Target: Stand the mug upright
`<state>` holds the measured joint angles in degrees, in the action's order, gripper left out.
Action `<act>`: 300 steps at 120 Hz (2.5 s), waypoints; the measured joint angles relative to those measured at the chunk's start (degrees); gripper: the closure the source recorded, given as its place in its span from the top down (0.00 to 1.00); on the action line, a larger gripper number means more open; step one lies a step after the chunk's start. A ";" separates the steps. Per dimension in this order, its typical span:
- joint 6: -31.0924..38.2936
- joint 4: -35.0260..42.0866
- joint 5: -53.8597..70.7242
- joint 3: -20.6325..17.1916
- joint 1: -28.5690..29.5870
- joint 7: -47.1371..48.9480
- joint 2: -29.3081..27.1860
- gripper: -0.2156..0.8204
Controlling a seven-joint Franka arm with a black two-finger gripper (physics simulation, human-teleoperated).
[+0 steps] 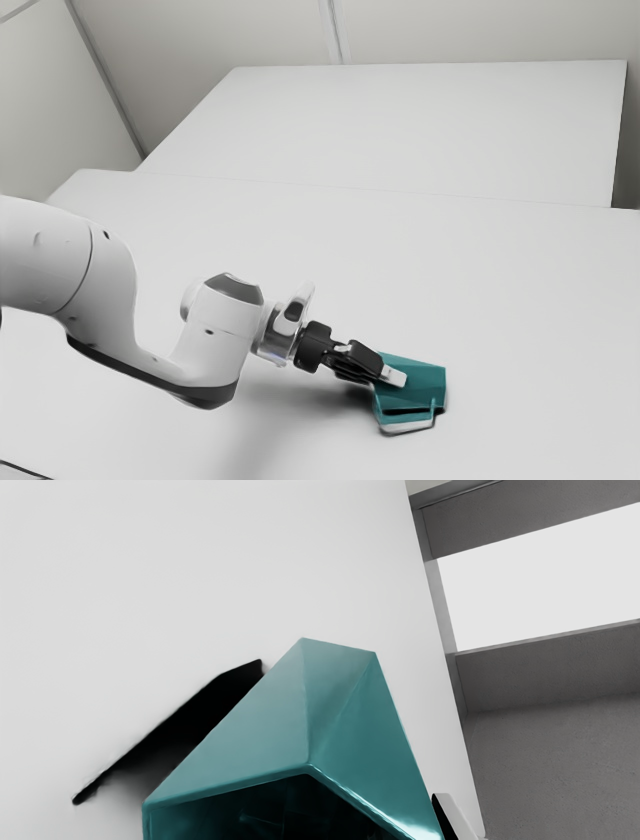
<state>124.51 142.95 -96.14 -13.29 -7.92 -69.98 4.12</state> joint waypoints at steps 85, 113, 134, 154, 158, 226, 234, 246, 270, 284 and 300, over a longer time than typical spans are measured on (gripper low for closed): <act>3.35 -6.13 30.45 0.27 2.84 9.78 -9.47 0.04; 3.45 -10.43 55.33 0.86 3.66 21.46 -10.46 0.03; 2.12 -12.66 70.20 1.62 4.48 30.19 -10.62 0.03; -0.29 -14.52 80.72 1.79 5.53 37.82 -10.63 0.03; -0.77 -14.72 82.38 1.90 5.53 39.23 -10.63 0.03; -3.43 -14.48 96.86 2.42 7.42 58.42 -10.57 0.03; -3.28 -13.64 97.49 2.40 7.57 60.20 -10.80 0.04; -2.19 -11.71 98.11 2.39 7.67 62.63 -11.30 0.04; 0.72 -10.66 101.30 2.39 8.34 67.08 -11.21 0.04; 2.38 -10.05 102.41 2.39 8.67 69.30 -10.82 0.04; 4.15 -9.66 103.61 2.39 8.88 71.65 -9.92 0.04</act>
<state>128.66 133.29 7.47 -10.90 0.96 1.67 -5.80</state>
